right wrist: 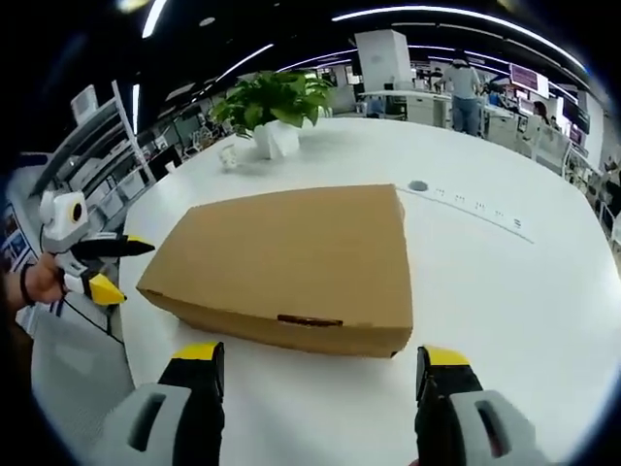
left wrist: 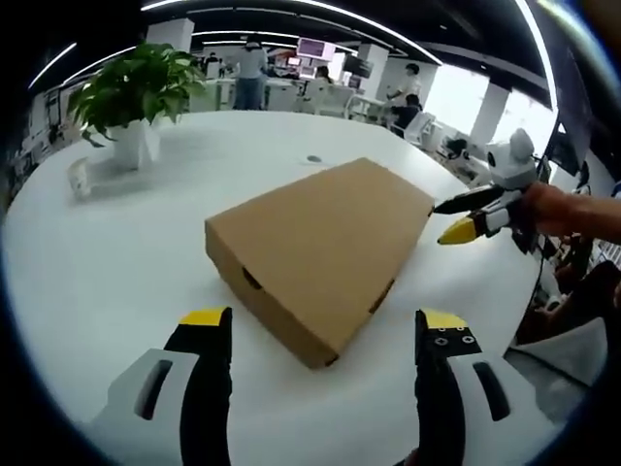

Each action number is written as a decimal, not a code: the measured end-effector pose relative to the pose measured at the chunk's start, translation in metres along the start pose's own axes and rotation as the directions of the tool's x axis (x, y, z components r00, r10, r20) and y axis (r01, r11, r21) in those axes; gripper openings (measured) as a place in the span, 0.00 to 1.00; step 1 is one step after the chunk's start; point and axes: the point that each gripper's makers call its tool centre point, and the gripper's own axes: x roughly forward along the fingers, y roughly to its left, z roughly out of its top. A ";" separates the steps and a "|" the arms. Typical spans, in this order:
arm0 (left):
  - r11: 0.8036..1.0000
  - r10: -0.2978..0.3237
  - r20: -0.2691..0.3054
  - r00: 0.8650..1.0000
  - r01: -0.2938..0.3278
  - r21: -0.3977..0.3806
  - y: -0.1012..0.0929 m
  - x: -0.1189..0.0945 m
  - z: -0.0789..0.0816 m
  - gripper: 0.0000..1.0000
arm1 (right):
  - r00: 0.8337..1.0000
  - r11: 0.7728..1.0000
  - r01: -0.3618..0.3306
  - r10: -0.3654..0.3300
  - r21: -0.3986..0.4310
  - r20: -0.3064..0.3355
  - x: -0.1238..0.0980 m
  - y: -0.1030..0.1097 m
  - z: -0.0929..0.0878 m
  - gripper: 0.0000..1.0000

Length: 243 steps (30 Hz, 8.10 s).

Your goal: Operate the shoe box by opening the lid, removing the specified soft item, and placing it in the target area until the item is outside and the box remains undamaged.

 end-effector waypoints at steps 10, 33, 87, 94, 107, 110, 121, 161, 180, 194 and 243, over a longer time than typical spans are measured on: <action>1.000 -0.007 -0.023 1.000 0.007 0.013 -0.005 0.017 0.000 0.75 | 1.000 0.999 -0.010 0.009 -0.034 -0.017 0.007 -0.005 0.004 0.77; 0.998 0.054 -0.068 0.996 -0.055 -0.014 0.003 0.032 -0.005 0.66 | 0.999 0.997 0.012 -0.015 -0.075 -0.033 0.017 -0.006 0.008 0.70; 0.976 -0.067 -0.190 0.980 0.104 0.190 0.063 -0.043 -0.045 0.62 | 0.992 0.994 0.109 -0.108 0.014 -0.071 0.005 0.130 -0.042 0.62; 0.973 -0.079 -0.195 0.978 0.119 0.199 0.068 -0.056 -0.052 0.63 | 0.991 0.992 0.117 -0.115 0.038 -0.064 0.004 0.150 -0.048 0.61; 0.971 -0.116 -0.185 0.976 0.150 0.184 0.076 -0.078 -0.067 0.63 | 0.991 0.990 0.123 -0.120 0.062 -0.058 -0.001 0.177 -0.060 0.59; 0.972 -0.117 -0.185 0.976 0.151 0.182 0.076 -0.082 -0.070 0.63 | 0.991 0.991 0.122 -0.118 0.054 -0.071 -0.002 0.183 -0.064 0.57; 0.972 -0.125 -0.171 0.977 0.155 0.174 0.078 -0.089 -0.075 0.65 | 0.992 0.988 0.119 -0.115 0.097 -0.053 -0.006 0.193 -0.070 0.54; 0.977 -0.087 -0.174 0.981 0.118 0.179 0.081 -0.083 -0.080 0.66 | 0.992 0.990 0.129 -0.128 -0.052 0.023 0.004 0.177 -0.070 0.48; 0.984 -0.083 -0.134 0.987 0.103 0.144 0.085 -0.090 -0.071 0.65 | 0.990 0.987 0.133 -0.128 -0.094 0.052 -0.007 0.180 -0.063 0.46; 0.990 -0.091 -0.071 0.993 0.098 0.099 0.075 -0.104 -0.057 0.64 | 0.988 0.985 0.122 -0.110 -0.123 0.104 -0.018 0.177 -0.052 0.45; 0.989 -0.127 0.128 0.984 0.117 0.089 0.065 -0.133 0.017 0.61 | 0.918 0.817 0.357 -0.217 -0.453 0.332 -0.041 0.158 0.032 0.42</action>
